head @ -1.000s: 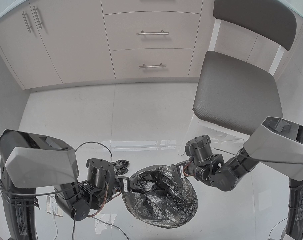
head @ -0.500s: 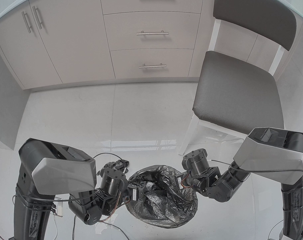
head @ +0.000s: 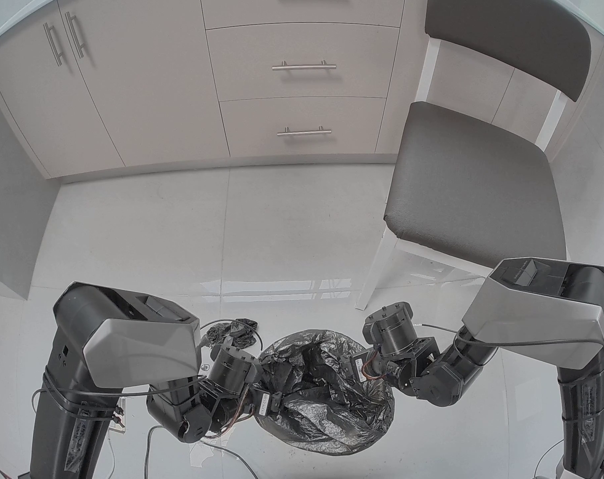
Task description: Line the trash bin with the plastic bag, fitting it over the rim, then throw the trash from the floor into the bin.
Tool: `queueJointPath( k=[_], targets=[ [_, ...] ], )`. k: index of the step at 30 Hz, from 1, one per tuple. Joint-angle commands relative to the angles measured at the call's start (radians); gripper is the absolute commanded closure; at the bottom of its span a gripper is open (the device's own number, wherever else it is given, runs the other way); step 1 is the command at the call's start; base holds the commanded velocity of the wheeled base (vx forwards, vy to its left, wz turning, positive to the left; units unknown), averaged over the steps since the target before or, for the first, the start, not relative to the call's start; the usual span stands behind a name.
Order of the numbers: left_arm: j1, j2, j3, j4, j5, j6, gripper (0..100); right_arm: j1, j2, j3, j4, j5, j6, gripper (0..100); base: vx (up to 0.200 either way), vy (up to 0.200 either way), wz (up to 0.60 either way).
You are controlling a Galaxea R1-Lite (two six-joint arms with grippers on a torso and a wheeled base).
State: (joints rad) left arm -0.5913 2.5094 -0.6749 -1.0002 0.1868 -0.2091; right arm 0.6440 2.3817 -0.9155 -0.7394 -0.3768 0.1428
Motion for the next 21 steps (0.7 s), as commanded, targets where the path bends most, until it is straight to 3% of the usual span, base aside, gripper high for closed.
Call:
queueJointPath(
  k=[1, 3, 13, 21],
  targets=[
    [0.021, -0.043, -0.084, 0.172, -0.004, -0.003, 0, 0.0, 0.001, 0.0, -0.002, -0.005, 0.0, 0, 0.0, 0.0, 0.0],
    [0.021, -0.044, -0.115, 0.224, -0.004, -0.021, 0, 0.0, -0.001, 0.0, -0.002, -0.007, 0.0, 0, 0.0, 0.0, 0.0],
    [0.021, -0.044, -0.123, 0.229, -0.004, -0.038, 0, 0.002, -0.006, 0.0, -0.003, -0.008, 0.0, 0, 0.0, 0.0, 0.0],
    [0.021, -0.044, -0.12, 0.226, -0.004, -0.047, 0, 0.1, -0.047, 0.026, -0.026, 0.001, -0.006, 0, 0.0, 0.0, 0.0]
  ],
)
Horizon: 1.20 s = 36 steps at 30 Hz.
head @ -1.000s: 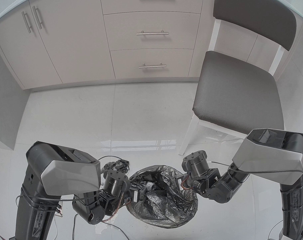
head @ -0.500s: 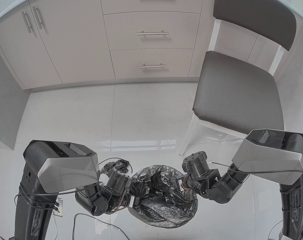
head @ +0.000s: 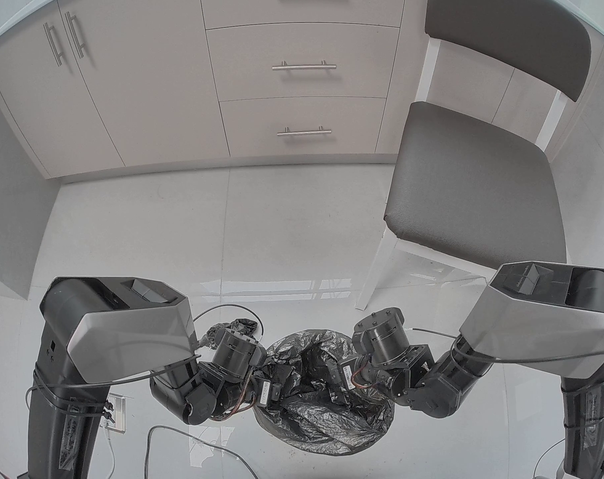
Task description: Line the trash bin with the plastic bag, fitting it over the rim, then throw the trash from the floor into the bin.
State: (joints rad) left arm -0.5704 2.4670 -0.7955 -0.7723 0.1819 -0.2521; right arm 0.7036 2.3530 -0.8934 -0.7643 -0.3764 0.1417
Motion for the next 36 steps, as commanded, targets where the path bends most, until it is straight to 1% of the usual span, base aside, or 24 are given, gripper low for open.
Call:
queueJointPath(
  k=[1, 5, 10, 11, 20, 21, 27, 33, 36],
  targets=[
    [0.0, -0.002, 0.002, -0.004, 0.001, -0.006, 0, 0.04, -0.008, -0.004, 0.0, 0.001, -0.007, 0, 0.0, 0.0, 0.0],
    [0.0, -0.002, 0.002, -0.004, 0.001, -0.006, 0, 0.034, 0.031, -0.042, 0.003, -0.006, -0.007, 0, 0.0, 0.0, 0.0],
    [0.0, -0.003, 0.004, -0.004, 0.001, -0.006, 0, -0.004, 0.071, -0.087, 0.013, -0.01, -0.014, 0, 0.0, 0.0, 0.0],
    [0.0, -0.002, 0.006, -0.005, -0.001, -0.006, 0, -0.021, 0.085, -0.105, 0.023, -0.01, -0.03, 0, 0.0, 0.0, 0.0],
    [0.0, -0.003, 0.01, -0.007, -0.002, -0.003, 0, -0.046, 0.137, -0.162, 0.039, -0.012, -0.039, 0, 0.0, 0.0, 0.0],
    [0.0, -0.003, 0.01, -0.007, -0.002, -0.003, 0, -0.059, 0.147, -0.188, 0.054, -0.013, -0.04, 0, 0.0, 0.0, 0.0],
    [0.0, -0.003, 0.01, -0.007, -0.002, -0.004, 0, -0.096, 0.15, -0.234, 0.063, -0.016, -0.04, 0, 0.0, 0.0, 0.0],
    [0.0, -0.003, 0.01, -0.013, -0.002, -0.004, 0, -0.112, 0.149, -0.251, 0.063, -0.026, -0.042, 0, 0.0, 0.0, 0.0],
    [0.0, -0.003, 0.01, -0.013, -0.002, -0.004, 0, -0.107, 0.143, -0.239, 0.065, -0.026, -0.042, 0, 0.0, 0.0, 0.0]
  ],
)
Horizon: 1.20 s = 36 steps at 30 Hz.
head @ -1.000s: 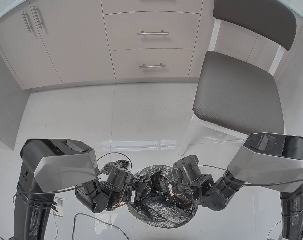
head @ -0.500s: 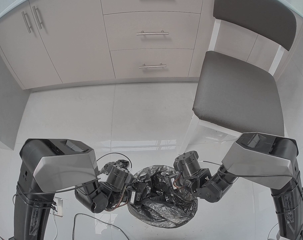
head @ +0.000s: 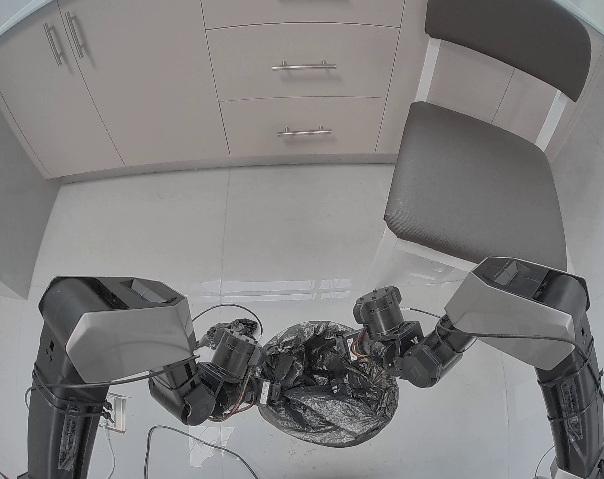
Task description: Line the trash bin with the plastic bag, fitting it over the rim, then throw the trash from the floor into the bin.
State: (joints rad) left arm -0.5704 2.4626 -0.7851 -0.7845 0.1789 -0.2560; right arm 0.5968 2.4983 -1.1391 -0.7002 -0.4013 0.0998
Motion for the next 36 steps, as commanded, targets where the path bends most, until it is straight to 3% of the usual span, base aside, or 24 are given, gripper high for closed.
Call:
queueJointPath(
  k=[1, 13, 24, 34, 36],
  targets=[
    [0.0, 0.001, 0.0, -0.001, 0.001, 0.0, 0, 0.003, -0.004, 0.012, 0.001, -0.001, 0.0, 0, 0.0, 0.0, 0.0],
    [0.0, 0.001, 0.001, -0.006, -0.001, 0.0, 0, 0.074, -0.076, 0.121, 0.004, 0.001, 0.001, 0, 0.0, 0.0, 0.0],
    [0.004, -0.042, 0.079, -0.085, -0.056, -0.011, 0, 0.133, -0.381, 0.3, 0.065, 0.012, 0.009, 0, 0.0, 0.0, 0.0],
    [-0.003, -0.287, 0.167, -0.047, -0.076, -0.028, 0, 0.152, -0.57, 0.325, 0.077, 0.082, 0.06, 0, 0.0, 0.0, 0.0],
    [0.006, -0.361, 0.176, -0.015, -0.076, -0.028, 0, 0.147, -0.615, 0.32, 0.073, 0.104, 0.124, 0, 0.0, 0.0, 0.0]
  ],
)
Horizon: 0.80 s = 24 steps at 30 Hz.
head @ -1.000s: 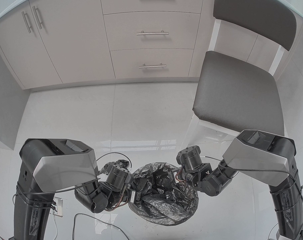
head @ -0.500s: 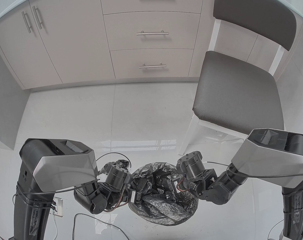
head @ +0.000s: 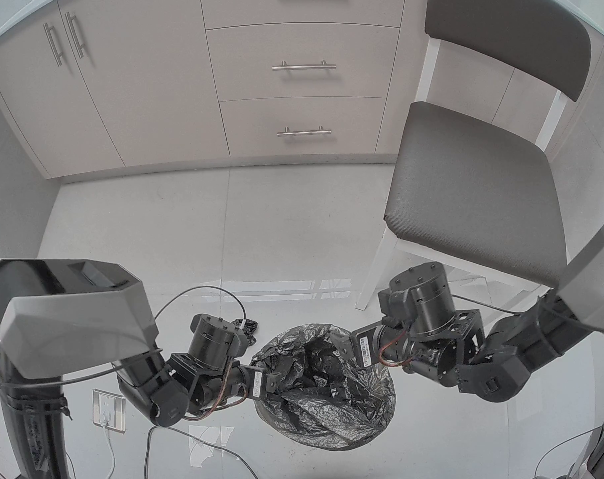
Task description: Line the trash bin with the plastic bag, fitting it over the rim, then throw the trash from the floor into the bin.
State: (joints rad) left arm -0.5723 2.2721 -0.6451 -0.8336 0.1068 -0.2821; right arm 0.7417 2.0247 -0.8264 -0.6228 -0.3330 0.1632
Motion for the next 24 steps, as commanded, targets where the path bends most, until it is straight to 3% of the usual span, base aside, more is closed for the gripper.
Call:
queueJointPath(
  k=[1, 12, 18, 24],
  targets=[
    [0.011, -0.195, 0.042, 0.045, -0.006, -0.005, 0, -0.002, -0.156, 0.007, -0.006, 0.058, 0.082, 0, 0.0, 0.0, 0.0],
    [0.034, -0.401, 0.136, 0.051, -0.032, -0.017, 0, -0.139, -0.393, 0.059, -0.035, 0.223, 0.231, 0, 0.0, 0.0, 0.0],
    [0.101, -0.408, 0.091, 0.036, -0.013, -0.009, 0, -0.225, -0.394, 0.121, -0.232, 0.23, 0.253, 0, 0.0, 0.0, 0.0],
    [0.17, -0.445, 0.015, 0.065, -0.006, 0.003, 0, -0.245, -0.379, 0.095, -0.258, 0.247, 0.254, 0, 0.0, 0.0, 0.0]
  ],
)
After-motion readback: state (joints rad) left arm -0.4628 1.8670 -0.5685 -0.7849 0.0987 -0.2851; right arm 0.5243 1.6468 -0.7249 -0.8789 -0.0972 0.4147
